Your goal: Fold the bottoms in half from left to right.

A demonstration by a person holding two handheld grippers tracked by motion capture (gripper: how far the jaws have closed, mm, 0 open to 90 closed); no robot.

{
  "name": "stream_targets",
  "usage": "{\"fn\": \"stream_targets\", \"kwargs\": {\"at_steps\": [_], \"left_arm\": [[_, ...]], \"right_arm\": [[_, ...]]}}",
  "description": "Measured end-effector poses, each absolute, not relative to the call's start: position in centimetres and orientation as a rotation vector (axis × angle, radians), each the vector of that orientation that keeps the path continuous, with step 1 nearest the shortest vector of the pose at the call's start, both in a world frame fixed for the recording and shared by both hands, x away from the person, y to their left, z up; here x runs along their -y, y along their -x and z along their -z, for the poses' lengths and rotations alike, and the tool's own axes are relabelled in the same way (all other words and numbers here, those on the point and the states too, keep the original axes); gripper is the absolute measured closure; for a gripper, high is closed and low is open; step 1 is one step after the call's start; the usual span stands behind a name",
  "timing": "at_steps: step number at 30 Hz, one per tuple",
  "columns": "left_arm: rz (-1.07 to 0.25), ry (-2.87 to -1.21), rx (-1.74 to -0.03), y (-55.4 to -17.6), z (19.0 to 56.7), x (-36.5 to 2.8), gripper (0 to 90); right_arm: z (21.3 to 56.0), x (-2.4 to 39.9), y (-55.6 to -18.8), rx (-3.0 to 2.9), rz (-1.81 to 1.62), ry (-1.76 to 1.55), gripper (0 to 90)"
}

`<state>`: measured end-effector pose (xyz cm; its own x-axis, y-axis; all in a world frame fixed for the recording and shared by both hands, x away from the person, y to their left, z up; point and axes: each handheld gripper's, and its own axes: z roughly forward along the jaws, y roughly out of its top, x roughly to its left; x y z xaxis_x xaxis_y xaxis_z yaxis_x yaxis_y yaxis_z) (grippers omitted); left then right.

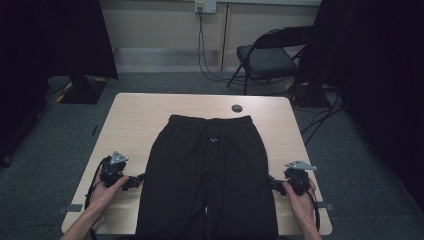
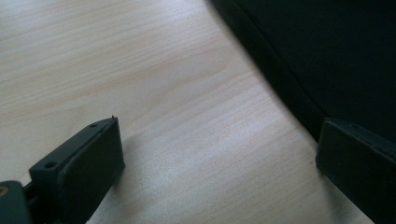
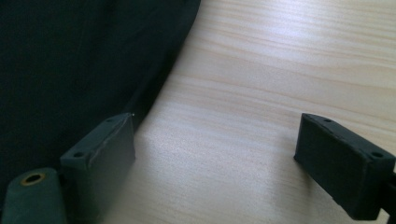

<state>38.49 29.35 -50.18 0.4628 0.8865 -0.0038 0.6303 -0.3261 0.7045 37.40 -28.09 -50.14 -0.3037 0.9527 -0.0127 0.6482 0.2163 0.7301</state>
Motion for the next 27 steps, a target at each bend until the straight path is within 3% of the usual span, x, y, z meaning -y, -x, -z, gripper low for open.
{"fn": "stream_targets", "kwargs": {"at_steps": [7,13,16,24,27], "left_arm": [[-0.492,-2.079,-1.267,-38.2,49.5,-29.7,16.9],[-0.464,-2.102,-1.269,-37.9,49.2,-29.9,19.6],[-0.436,-2.108,-1.229,-37.5,48.6,-29.9,21.7],[-0.418,-2.110,-1.132,-37.8,47.0,-29.0,23.0],[-0.438,-2.165,-1.037,-38.2,46.4,-27.6,25.7]], "right_arm": [[49.6,27.7,-37.2,-2.066,-0.849,-1.483,19.6],[48.1,27.2,-36.5,-2.023,-0.880,-1.431,23.1],[46.0,25.2,-35.3,-2.027,-1.029,-1.349,24.8],[44.5,17.7,-34.5,-2.247,-1.110,-1.083,22.7],[44.2,14.6,-34.4,-2.319,-1.133,-0.997,28.5]]}}
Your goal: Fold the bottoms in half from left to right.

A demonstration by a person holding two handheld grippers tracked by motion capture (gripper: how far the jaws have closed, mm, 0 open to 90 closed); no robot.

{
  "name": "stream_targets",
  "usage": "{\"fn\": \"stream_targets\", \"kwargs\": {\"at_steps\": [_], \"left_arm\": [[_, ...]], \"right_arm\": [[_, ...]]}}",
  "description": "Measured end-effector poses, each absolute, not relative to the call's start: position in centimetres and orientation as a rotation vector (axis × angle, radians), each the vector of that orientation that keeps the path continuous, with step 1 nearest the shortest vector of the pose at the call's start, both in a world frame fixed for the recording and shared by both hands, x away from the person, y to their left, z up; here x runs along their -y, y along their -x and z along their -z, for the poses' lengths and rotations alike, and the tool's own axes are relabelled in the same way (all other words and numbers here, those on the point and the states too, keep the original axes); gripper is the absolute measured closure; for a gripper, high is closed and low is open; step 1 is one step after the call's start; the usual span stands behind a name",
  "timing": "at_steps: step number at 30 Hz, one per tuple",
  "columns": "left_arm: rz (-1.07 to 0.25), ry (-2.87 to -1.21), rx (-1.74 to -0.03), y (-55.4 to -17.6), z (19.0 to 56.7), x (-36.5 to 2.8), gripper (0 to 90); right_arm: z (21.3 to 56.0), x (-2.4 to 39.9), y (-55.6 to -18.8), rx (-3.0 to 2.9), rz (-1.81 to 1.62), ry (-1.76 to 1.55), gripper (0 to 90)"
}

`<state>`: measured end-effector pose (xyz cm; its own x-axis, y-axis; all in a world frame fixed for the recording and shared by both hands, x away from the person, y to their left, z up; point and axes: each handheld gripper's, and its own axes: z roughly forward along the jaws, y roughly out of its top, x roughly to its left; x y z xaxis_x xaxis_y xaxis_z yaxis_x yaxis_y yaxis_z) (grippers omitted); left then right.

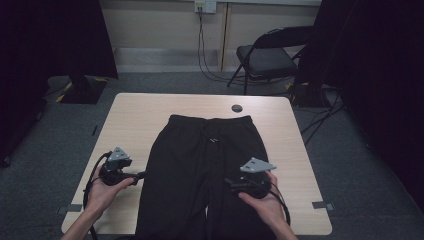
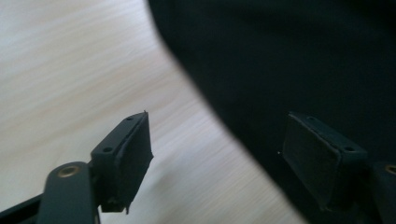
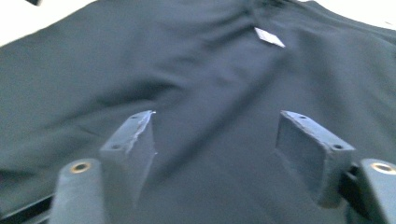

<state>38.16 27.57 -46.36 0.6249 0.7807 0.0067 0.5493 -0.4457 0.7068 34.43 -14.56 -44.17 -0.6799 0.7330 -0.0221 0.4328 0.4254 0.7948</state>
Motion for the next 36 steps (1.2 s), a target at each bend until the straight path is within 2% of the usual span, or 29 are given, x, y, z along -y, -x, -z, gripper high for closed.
{"fn": "stream_targets", "kwargs": {"at_steps": [2,4,7,9,12,15,20,23,27,33,36], "left_arm": [[-0.458,-2.196,-0.987,-38.7,46.4,-26.5,28.1],[-0.407,-2.195,-0.972,-39.4,46.9,-25.8,29.9],[-0.377,-2.215,-0.951,-40.1,47.2,-25.1,36.6],[-0.355,-2.217,-0.946,-40.2,47.4,-25.0,43.2],[-0.316,-2.253,-0.917,-40.1,48.2,-24.9,48.5],[-0.332,-2.265,-0.896,-39.7,48.6,-24.6,48.9],[-0.320,-2.282,-0.907,-39.1,48.5,-24.1,50.4],[-0.300,-2.305,-0.897,-37.8,48.4,-23.6,44.8],[-0.247,-2.356,-0.847,-36.4,48.0,-22.8,43.6],[-0.157,-2.269,-0.866,-37.4,48.1,-23.3,43.9],[-0.191,-2.249,-0.885,-37.8,48.1,-23.3,43.8]], "right_arm": [[44.1,12.4,-34.4,-2.357,-1.143,-0.959,30.2],[44.4,10.3,-34.5,-2.428,-1.144,-0.918,31.5],[45.2,7.2,-34.4,-2.496,-1.131,-0.842,40.5],[45.8,6.1,-34.4,-2.532,-1.130,-0.819,44.5],[47.2,5.1,-34.2,-2.594,-1.095,-0.790,51.2],[48.1,5.4,-34.1,-2.617,-1.058,-0.798,55.4],[48.7,6.2,-34.0,-2.620,-1.018,-0.817,55.7],[48.6,7.2,-33.9,-2.621,-0.987,-0.815,55.4],[48.8,8.4,-33.2,-2.594,-1.005,-0.813,55.6],[48.7,10.8,-32.7,-2.600,-1.004,-0.854,55.7],[48.6,11.4,-32.3,-2.609,-0.981,-0.861,55.2]]}}
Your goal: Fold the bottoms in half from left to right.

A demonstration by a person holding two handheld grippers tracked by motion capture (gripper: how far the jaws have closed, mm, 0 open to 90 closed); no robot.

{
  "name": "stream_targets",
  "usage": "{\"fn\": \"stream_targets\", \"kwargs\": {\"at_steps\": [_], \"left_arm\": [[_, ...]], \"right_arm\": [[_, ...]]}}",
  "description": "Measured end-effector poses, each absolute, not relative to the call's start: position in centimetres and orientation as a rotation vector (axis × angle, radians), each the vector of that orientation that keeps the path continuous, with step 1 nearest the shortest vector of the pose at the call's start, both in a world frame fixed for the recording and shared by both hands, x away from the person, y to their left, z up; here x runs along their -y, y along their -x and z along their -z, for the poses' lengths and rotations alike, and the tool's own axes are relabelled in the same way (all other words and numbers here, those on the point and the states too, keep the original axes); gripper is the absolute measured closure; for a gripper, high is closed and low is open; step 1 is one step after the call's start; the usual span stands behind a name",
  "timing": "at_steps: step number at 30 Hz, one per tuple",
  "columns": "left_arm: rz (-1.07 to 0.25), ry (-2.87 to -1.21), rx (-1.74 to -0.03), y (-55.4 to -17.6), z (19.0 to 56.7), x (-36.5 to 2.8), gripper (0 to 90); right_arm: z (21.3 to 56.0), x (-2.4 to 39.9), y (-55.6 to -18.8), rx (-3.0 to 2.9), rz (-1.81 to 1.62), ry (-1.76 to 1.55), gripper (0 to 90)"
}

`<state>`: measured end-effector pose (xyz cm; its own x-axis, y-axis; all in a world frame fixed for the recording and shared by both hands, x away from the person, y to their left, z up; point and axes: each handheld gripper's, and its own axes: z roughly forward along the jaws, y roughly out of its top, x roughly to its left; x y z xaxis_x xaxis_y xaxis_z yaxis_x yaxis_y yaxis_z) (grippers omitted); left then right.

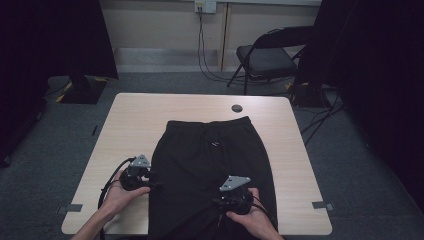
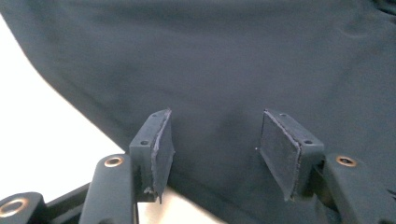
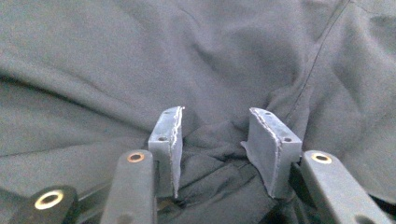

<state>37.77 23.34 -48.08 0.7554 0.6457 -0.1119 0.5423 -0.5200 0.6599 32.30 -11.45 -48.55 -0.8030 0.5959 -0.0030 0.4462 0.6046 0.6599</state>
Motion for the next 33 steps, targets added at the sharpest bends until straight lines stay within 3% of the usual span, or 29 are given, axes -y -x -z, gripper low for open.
{"fn": "stream_targets", "kwargs": {"at_steps": [4,10,15,21,27,33], "left_arm": [[-0.212,-2.266,-0.880,-38.3,48.3,-23.2,43.7],[-0.244,-2.291,-0.844,-38.0,48.5,-23.0,40.1],[-0.253,-2.288,-0.851,-38.0,48.5,-22.9,40.3],[-0.283,-2.307,-0.840,-37.8,48.5,-22.6,40.4],[-0.283,-2.306,-0.842,-37.8,48.5,-22.6,40.5],[-0.281,-2.300,-0.854,-37.8,48.5,-22.6,40.9]], "right_arm": [[48.1,12.0,-32.1,-2.630,-0.963,-0.893,47.9],[42.7,12.4,-31.2,-2.524,-1.057,-0.895,44.3],[40.0,9.0,-30.9,-2.542,-1.132,-0.806,37.9],[41.0,1.8,-29.9,-2.670,-1.144,-0.609,36.2],[44.1,-4.4,-28.5,-2.812,-1.095,-0.456,45.9],[47.6,-7.5,-28.6,-2.863,-1.087,-0.494,44.3]]}}
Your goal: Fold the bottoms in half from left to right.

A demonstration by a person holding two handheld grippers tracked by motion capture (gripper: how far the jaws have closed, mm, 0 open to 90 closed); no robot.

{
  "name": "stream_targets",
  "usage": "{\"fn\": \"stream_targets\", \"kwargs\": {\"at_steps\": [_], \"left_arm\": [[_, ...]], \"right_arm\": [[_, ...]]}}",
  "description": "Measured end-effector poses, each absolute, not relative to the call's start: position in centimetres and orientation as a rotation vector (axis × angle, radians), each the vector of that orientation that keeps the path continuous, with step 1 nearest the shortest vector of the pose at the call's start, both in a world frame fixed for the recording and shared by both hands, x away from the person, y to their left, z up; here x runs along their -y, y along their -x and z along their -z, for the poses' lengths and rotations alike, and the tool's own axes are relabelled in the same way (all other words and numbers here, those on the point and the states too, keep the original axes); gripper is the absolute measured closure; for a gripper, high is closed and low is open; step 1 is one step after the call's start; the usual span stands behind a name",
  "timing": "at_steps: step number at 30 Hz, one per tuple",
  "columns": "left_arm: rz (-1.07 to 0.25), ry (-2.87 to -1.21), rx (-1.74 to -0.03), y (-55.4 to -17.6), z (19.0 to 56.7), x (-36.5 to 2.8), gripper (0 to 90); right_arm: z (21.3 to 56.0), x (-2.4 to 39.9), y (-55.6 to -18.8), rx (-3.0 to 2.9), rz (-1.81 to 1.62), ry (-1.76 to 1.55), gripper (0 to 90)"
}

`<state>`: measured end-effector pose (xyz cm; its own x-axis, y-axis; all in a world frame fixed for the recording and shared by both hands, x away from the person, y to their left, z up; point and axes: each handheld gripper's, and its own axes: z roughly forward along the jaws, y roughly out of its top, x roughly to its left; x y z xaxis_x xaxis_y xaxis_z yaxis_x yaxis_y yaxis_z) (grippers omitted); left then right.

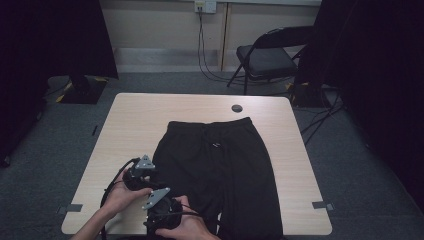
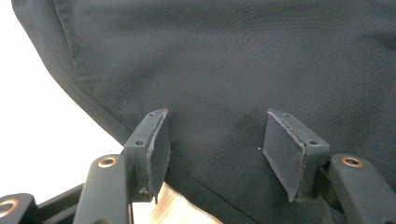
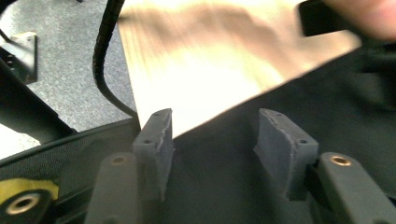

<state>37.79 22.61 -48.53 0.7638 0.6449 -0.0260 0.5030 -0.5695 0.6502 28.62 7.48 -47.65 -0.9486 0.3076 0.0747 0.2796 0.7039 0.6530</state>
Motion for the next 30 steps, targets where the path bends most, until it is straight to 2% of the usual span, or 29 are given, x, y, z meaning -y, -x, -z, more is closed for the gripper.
{"fn": "stream_targets", "kwargs": {"at_steps": [3,7,11,12,13,14,16,17,18,19,24,27,30], "left_arm": [[-0.281,-2.293,-0.857,-37.8,48.6,-22.6,41.7],[-0.287,-2.294,-0.855,-37.8,48.6,-22.6,41.7],[-0.284,-2.292,-0.853,-37.8,48.6,-22.7,41.6],[-0.277,-2.292,-0.853,-37.9,48.6,-22.7,41.6],[-0.277,-2.292,-0.853,-37.9,48.6,-22.7,41.6],[-0.265,-2.284,-0.860,-38.0,48.5,-22.8,41.6],[-0.254,-2.274,-0.872,-38.1,48.5,-23.0,41.9],[-0.245,-2.267,-0.875,-38.1,48.6,-23.1,41.9],[-0.245,-2.267,-0.875,-38.1,48.6,-23.1,42.0],[-0.240,-2.251,-0.894,-38.2,48.6,-23.2,42.0],[-0.169,-2.173,-0.948,-38.7,48.5,-24.2,41.3],[-0.208,-2.065,-0.979,-38.5,47.8,-25.2,40.3],[-0.245,-2.040,-0.984,-38.2,47.3,-25.4,39.5]], "right_arm": [[48.5,-8.3,-28.4,-2.844,-1.088,-0.480,36.8],[49.0,-8.8,-28.1,-2.808,-1.089,-0.494,31.4],[49.4,-8.7,-27.8,-2.766,-1.105,-0.477,32.5],[49.4,-8.6,-27.7,-2.758,-1.112,-0.480,34.8],[49.4,-8.5,-27.8,-2.748,-1.113,-0.488,41.9],[49.4,-8.5,-27.8,-2.748,-1.113,-0.488,41.9],[49.2,-7.8,-28.1,-2.721,-1.125,-0.544,60.2],[49.2,-7.6,-28.2,-2.718,-1.119,-0.547,64.0],[49.2,-7.6,-28.2,-2.718,-1.119,-0.547,64.0],[49.0,-7.3,-28.4,-2.715,-1.089,-0.571,80.6],[48.4,-6.1,-29.0,-2.707,-1.132,-0.615,86.5],[45.8,-3.2,-29.7,-2.626,-1.220,-0.676,88.0],[44.6,-0.7,-30.2,-2.557,-1.223,-0.722,88.0]]}}
